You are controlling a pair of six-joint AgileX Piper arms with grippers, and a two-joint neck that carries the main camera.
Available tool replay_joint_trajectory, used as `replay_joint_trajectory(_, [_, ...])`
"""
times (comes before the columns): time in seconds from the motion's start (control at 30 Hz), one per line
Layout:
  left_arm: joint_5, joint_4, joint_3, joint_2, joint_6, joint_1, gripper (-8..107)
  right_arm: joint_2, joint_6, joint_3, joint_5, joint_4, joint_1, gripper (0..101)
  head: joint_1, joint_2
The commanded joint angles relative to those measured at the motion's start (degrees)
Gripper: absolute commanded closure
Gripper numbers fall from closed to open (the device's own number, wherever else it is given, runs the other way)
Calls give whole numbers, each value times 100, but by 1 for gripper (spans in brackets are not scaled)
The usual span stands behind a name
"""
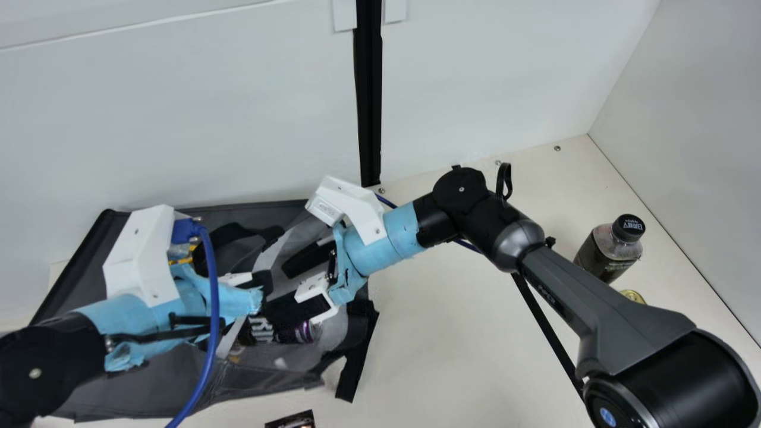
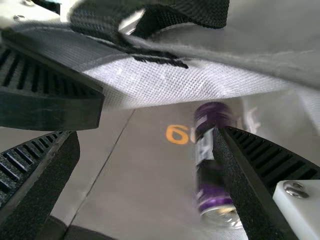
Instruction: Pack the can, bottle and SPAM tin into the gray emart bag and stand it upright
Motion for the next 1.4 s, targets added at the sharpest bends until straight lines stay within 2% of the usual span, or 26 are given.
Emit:
replay_joint_trajectory(0.0, [0, 0, 0, 0, 0, 0, 107, -38, -2, 20, -7, 23, -9, 6, -130, -14])
replay_joint_trajectory(0.6, [0, 0, 0, 0, 0, 0, 107, -763, -17, 415, -7, 24, -190, 6, -130, -14])
replay_joint_trajectory(1.37, [0, 0, 0, 0, 0, 0, 107, -1845, 505, 190, -7, -848, -1384, 6, -130, -14])
